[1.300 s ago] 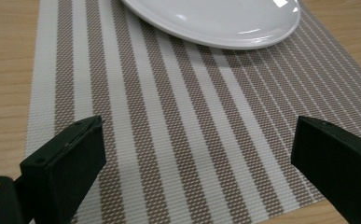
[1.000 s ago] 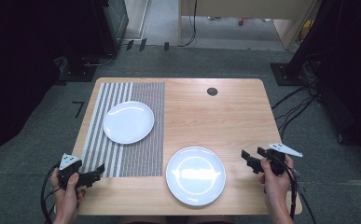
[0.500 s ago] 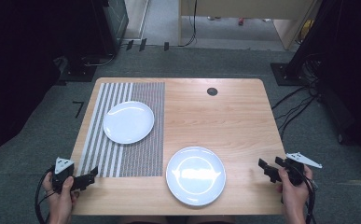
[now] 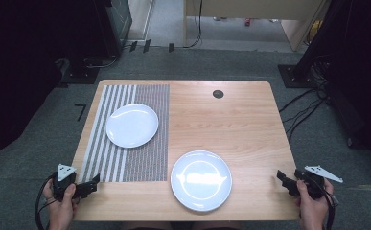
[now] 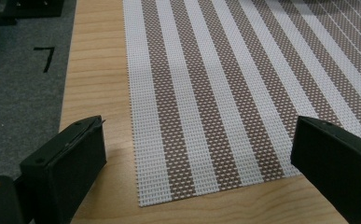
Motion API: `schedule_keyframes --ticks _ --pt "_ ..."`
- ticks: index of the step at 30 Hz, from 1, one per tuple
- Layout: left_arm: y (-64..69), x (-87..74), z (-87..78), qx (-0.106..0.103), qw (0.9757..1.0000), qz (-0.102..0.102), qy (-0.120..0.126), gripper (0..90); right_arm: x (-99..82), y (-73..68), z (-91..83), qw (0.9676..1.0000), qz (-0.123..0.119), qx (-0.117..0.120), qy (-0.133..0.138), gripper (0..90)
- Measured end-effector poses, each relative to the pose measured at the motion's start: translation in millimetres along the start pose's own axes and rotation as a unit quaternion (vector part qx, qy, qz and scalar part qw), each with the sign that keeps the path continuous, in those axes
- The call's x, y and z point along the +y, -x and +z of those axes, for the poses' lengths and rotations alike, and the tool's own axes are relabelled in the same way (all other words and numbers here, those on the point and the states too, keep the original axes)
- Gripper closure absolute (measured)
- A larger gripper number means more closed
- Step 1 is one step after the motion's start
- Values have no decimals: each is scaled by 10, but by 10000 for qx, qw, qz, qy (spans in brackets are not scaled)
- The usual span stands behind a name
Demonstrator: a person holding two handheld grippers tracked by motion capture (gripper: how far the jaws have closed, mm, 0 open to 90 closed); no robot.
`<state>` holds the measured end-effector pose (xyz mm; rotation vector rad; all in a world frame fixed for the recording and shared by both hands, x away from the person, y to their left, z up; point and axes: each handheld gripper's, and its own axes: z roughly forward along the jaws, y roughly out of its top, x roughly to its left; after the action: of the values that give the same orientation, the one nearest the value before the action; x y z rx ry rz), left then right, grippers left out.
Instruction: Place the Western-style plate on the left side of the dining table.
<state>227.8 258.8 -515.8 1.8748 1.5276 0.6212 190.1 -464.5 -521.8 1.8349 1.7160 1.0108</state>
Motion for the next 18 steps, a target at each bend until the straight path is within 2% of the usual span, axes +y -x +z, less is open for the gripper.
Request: schedule_keyframes --ticks 7,13,18 --pt "38 -24 13 44 9999 144 -62 33 -38 -112 36 9981 -493 -369 -40 190" --pt "41 -26 13 49 9999 142 -72 33 -44 -177 62 9954 -751 -578 -132 178" --pt "42 -26 14 50 9999 141 -73 32 -44 -179 65 9954 -774 -555 -126 176"
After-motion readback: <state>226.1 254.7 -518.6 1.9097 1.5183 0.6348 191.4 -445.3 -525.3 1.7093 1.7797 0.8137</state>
